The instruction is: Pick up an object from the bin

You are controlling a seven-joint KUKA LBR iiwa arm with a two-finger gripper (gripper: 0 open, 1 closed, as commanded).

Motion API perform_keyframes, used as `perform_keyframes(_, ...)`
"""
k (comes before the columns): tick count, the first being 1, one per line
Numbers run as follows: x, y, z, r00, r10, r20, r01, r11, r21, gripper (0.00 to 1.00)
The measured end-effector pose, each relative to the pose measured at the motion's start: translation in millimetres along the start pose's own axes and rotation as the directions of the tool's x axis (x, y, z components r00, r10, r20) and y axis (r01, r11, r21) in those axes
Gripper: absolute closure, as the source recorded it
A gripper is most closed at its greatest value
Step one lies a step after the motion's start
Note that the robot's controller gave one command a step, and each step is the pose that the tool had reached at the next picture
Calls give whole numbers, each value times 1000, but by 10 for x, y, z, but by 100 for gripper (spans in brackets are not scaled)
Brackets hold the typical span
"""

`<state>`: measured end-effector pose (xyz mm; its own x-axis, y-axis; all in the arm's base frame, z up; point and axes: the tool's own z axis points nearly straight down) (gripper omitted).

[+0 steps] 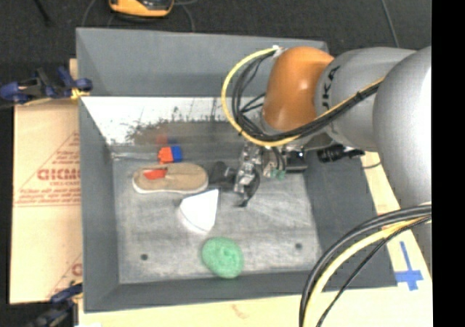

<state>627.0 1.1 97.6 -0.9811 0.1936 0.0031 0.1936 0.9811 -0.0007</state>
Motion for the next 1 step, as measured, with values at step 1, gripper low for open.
perform_keyframes(1,-9,1,-202,1000,0,3,0,1000,-1,100)
